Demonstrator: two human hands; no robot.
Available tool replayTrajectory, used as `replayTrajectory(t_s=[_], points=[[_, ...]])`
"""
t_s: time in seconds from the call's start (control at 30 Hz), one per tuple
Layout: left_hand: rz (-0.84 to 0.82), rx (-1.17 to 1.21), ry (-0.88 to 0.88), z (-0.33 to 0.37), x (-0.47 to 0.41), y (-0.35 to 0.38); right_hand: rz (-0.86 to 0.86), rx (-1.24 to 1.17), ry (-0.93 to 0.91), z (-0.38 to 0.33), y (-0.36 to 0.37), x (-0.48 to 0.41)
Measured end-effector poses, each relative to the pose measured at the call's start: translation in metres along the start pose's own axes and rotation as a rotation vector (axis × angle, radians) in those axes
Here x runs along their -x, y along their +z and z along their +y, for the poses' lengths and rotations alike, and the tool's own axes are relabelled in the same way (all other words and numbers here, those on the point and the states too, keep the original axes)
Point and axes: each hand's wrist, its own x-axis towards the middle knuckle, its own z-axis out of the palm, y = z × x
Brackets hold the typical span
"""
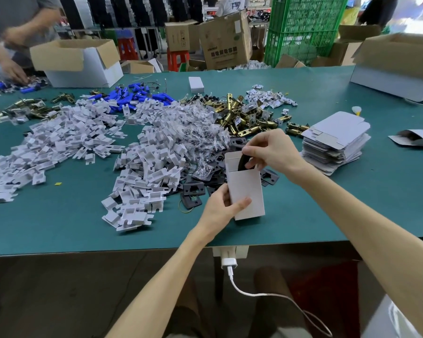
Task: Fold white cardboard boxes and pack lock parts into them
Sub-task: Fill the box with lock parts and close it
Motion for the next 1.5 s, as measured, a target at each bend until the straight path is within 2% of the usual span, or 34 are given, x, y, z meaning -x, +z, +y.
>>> replayTrajectory(t_s=[0.13, 0.33, 0.43, 0.53, 0.67, 0.8, 1.07, 1.23, 1.5], points=[[-0.002, -0.015, 0.01, 0.0, 0.0, 0.0, 0.178, 0.114, -0.08, -0.001, -0.001, -0.002], [-0.004, -0.002, 0.011, -0.002, -0.001, -0.001, 0.248, 0.263, -0.177, -0.003, -0.002, 0.0], [-0.003, 0.007, 0.008, -0.002, -0.001, -0.002, 0.287, 0.255, -0.144, -0.005, 0.002, 0.001], [-0.002, 0.012, 0.008, -0.002, -0.001, -0.002, 0.235, 0.018, -0.053, -0.005, 0.005, 0.003], [0.005, 0.007, 0.005, -0.003, -0.001, -0.002, 0.181, 0.027, -0.057, 0.0, 0.007, -0.001], [0.002, 0.004, 0.001, -0.003, -0.002, -0.003, 0.078, 0.21, -0.143, 0.002, 0.006, -0.003], [-0.021, 0.003, 0.005, -0.003, -0.001, -0.002, -0.161, 0.854, -0.419, -0.006, -0.001, -0.006], [-0.021, -0.015, 0.007, -0.001, 0.001, -0.002, -0.292, 0.871, -0.385, -0.011, 0.001, -0.004], [-0.021, -0.006, 0.007, -0.002, 0.0, -0.002, -0.409, 0.92, -0.306, -0.015, 0.013, -0.002]])
